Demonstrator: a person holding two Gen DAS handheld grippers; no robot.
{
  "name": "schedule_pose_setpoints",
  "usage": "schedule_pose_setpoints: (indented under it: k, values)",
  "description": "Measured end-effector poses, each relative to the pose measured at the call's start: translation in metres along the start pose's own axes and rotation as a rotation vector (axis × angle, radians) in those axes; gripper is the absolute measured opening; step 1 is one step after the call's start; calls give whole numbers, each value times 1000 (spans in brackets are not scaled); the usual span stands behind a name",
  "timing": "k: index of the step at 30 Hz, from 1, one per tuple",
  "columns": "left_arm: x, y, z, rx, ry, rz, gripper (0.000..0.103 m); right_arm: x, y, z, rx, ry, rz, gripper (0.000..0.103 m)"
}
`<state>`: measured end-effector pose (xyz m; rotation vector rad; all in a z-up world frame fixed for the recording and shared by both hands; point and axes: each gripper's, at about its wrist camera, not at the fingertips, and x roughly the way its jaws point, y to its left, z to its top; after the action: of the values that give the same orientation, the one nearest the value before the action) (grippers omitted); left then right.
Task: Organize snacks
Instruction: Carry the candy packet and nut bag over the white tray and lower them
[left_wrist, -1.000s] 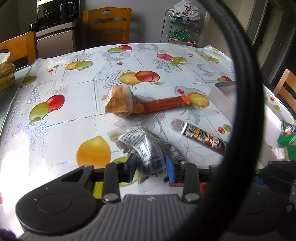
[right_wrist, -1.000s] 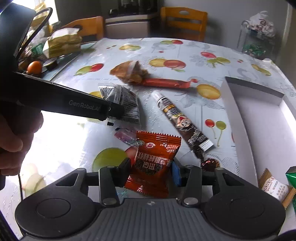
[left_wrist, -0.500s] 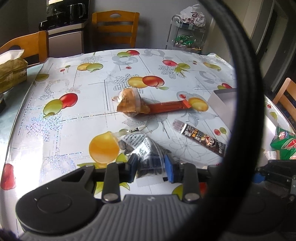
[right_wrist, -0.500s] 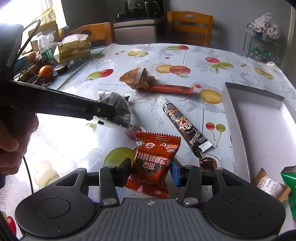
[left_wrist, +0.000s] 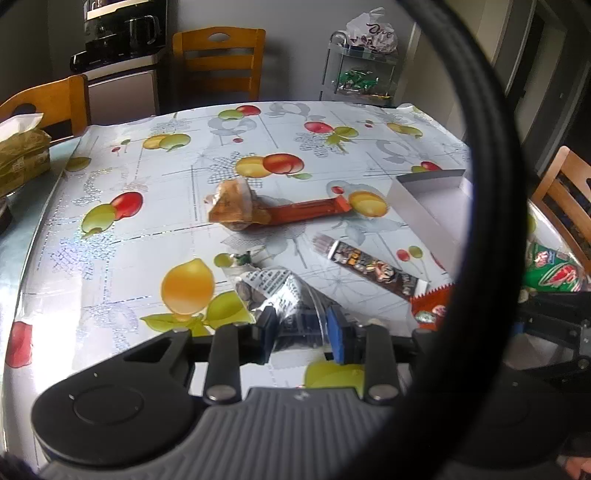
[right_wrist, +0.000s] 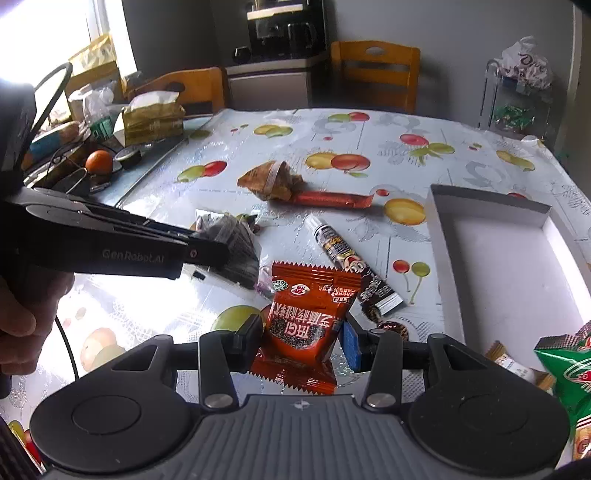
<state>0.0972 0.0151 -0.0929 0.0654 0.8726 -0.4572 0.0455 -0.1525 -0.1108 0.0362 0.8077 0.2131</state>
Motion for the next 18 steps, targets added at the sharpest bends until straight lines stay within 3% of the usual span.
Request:
schedule_pose_setpoints:
  k: [9, 18]
  values:
    - [-9, -26, 15, 49, -33, -30, 26, -25, -19, 6, 35, -64, -32, 46]
    - [-10, -75, 38, 119, -72, -108, 25, -56, -60, 10, 67, -126, -138, 46]
